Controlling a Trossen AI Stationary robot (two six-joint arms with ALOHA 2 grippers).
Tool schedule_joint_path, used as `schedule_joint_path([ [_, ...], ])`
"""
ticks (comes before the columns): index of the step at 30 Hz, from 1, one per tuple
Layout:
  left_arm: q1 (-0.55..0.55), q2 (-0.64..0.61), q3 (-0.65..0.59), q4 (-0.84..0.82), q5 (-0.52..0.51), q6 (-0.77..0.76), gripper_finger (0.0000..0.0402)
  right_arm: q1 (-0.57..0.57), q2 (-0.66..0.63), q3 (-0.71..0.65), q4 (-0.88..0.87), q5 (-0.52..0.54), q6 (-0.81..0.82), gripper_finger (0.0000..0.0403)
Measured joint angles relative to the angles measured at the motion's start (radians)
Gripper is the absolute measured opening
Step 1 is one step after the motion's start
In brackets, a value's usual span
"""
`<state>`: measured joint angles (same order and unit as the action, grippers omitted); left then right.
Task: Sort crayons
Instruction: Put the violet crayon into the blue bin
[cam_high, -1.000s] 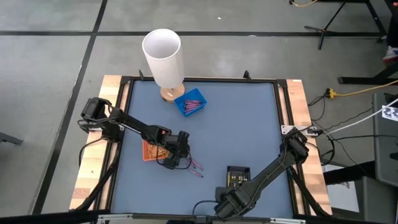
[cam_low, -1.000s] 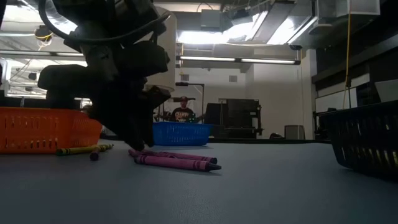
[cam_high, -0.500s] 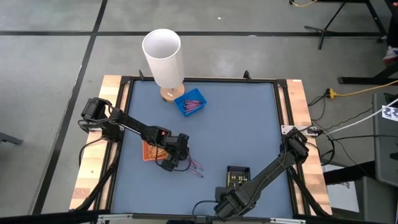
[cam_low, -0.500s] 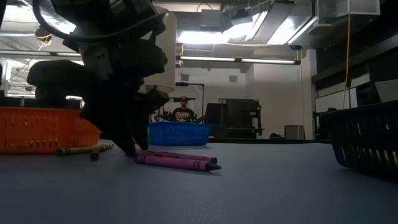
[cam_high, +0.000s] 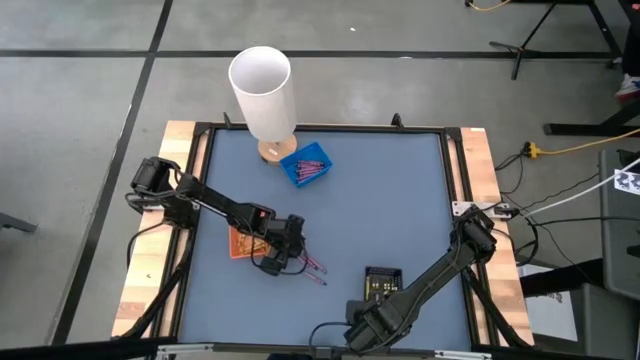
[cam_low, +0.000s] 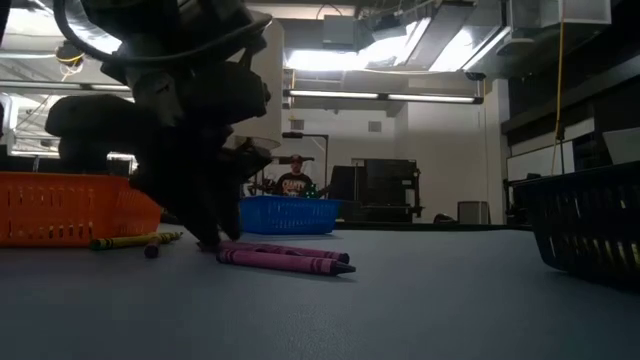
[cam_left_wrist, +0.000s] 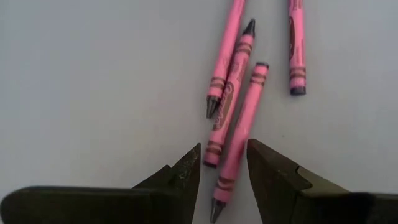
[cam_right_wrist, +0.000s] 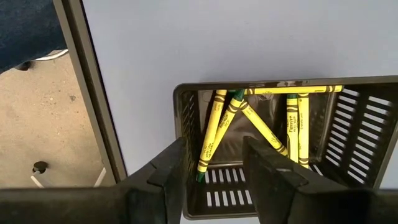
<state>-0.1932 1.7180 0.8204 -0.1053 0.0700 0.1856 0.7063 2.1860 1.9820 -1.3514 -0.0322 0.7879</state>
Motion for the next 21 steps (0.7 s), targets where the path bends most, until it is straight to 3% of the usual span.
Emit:
schedule_joint_path([
  [14, 0.000, -0.002, 0.003, -0.088, -0.027, -0.003, 0.0111, 0.000, 0.000, 0.000, 0.000, 0.000, 0.000, 0.0150],
  [21, 0.000, -0.002, 0.003, -0.094, -0.019, -0.003, 0.0064, 0.000, 0.000, 0.000, 0.000, 0.000, 0.000, 0.0150],
])
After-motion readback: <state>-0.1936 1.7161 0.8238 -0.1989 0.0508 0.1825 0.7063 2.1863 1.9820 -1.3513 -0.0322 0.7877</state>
